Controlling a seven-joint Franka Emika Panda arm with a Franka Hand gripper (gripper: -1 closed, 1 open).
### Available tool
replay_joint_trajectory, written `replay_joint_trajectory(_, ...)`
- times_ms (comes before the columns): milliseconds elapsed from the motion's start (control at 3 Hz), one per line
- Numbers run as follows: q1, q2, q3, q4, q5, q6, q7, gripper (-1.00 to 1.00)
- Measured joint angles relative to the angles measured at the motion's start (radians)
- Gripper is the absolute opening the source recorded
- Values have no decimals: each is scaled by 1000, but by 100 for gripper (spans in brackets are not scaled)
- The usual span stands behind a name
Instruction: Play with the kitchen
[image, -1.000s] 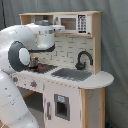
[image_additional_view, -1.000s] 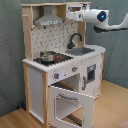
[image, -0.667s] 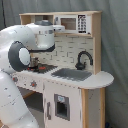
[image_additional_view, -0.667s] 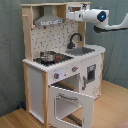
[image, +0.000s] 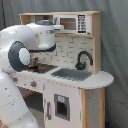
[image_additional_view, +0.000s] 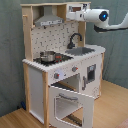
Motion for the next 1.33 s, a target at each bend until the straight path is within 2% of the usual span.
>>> replay_joint_trajectory(1000, 86, -138, -165, -119, 0, 161, 63, -100)
replay_joint_trajectory(1333, 99, -164, -209, -148, 0, 242, 70, -100)
